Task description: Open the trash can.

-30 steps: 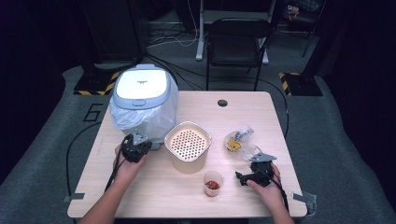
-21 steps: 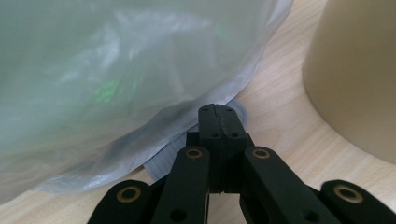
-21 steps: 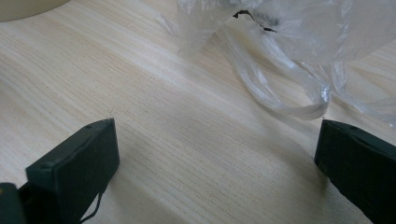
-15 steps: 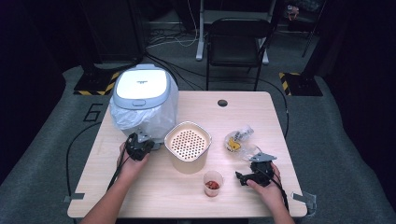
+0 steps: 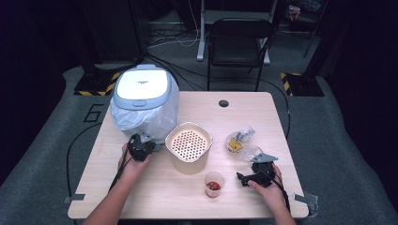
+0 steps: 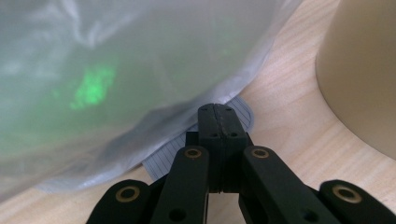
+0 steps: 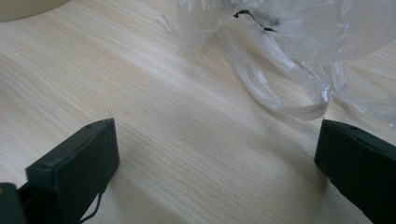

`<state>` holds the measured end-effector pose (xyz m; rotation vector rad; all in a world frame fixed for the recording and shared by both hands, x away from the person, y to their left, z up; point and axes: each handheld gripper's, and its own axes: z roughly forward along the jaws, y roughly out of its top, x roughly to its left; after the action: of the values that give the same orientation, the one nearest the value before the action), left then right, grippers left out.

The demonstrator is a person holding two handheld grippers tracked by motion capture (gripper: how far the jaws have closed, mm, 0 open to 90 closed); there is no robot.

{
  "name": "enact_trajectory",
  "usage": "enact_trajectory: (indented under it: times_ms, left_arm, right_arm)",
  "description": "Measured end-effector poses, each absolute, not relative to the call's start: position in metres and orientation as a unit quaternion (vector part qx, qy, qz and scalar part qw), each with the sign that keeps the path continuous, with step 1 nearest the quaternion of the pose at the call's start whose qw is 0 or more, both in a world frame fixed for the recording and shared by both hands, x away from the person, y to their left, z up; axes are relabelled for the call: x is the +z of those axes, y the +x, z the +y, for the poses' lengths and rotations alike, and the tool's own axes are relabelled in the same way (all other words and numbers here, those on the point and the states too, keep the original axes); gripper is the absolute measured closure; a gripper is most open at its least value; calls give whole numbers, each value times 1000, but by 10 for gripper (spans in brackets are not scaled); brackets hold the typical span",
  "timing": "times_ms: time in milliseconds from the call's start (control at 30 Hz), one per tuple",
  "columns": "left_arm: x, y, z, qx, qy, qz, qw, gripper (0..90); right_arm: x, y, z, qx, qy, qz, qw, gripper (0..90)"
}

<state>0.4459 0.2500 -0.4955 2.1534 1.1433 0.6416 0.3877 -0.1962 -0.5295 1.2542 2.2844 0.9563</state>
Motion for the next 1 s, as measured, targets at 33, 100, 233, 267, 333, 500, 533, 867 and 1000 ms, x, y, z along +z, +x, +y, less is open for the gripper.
enact_trajectory:
  times_ms: [33,100,233,267,333,500,533,867,1000]
  left_arm:
    - [-495,446,249,239,813,436,303,900]
    - [-494,447,248,238,814,437,299,900]
    - [-493,449,243,244,818,437,286,900]
    - [-493,449,243,241,817,439,286,900]
    - [-494,448,244,240,811,450,286,900]
    - [-498,448,242,243,813,444,287,900]
    - [-498,448,242,242,812,449,284,900]
    - [-505,449,242,232,808,459,287,900]
    - [-505,449,243,229,811,455,288,900]
  right_arm:
    - [-530,388,-196,339,444,809,182,0]
    - [-530,388,-196,339,444,809,182,0]
    - [-530,388,-196,339,444,809,182,0]
    - [-530,388,-196,339,444,809,182,0]
    - [-530,388,-196,339,444,809,182,0]
    - [-529,388,-196,339,445,809,181,0]
    - [-529,388,-196,339,445,809,181,0]
    - [-529,388,-196,339,444,810,181,0]
    - [-529,388,-196,339,446,808,183,0]
